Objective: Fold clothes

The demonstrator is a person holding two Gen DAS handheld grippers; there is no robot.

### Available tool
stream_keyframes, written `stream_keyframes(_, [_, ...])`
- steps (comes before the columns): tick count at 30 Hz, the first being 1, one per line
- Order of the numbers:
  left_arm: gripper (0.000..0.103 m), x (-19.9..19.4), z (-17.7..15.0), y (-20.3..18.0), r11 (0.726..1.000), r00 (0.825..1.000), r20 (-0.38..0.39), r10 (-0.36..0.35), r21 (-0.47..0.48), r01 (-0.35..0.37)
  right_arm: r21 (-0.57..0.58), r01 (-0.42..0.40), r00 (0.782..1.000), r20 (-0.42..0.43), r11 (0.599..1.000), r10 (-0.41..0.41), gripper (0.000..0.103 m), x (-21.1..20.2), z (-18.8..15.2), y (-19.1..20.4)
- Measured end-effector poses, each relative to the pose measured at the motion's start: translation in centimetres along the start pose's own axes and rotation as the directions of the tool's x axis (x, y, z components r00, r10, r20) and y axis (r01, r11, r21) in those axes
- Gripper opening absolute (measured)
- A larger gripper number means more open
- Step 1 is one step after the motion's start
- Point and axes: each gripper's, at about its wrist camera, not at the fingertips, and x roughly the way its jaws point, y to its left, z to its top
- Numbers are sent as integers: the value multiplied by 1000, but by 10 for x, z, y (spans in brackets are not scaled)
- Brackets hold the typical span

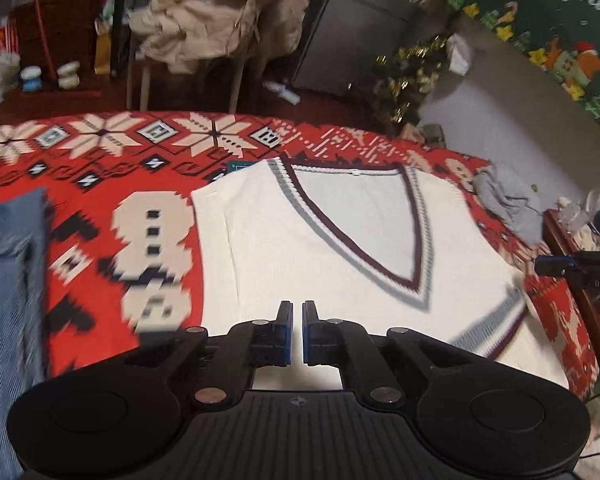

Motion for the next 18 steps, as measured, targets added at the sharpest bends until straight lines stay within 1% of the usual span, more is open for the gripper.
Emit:
stream_keyframes(4, [3, 37, 26, 5, 999, 998, -53, 39, 1, -39, 2, -29, 998, -52, 1000, 30, 11, 34, 21, -3])
stream_keyframes(6, [2, 49, 37, 7, 999, 997, -56, 49, 11, -48, -13, -36, 997, -71, 999, 35, 11, 50, 31, -1])
stream_keyframes(11, [2, 63, 65, 14, 997, 995, -66, 68, 29, -67, -20, -49, 994, -98, 999, 46, 11, 82, 56, -3])
stream_keyframes(14, [2, 69, 81, 21, 998, 995, -79, 66, 20, -64, -14, -53, 992, -112, 999, 51, 11, 97, 68, -7])
stream_keyframes(18, [2, 79, 98, 25, 998, 995, -85, 59, 32, -57, -18, -58, 990, -128, 998, 56, 12, 114, 82, -12])
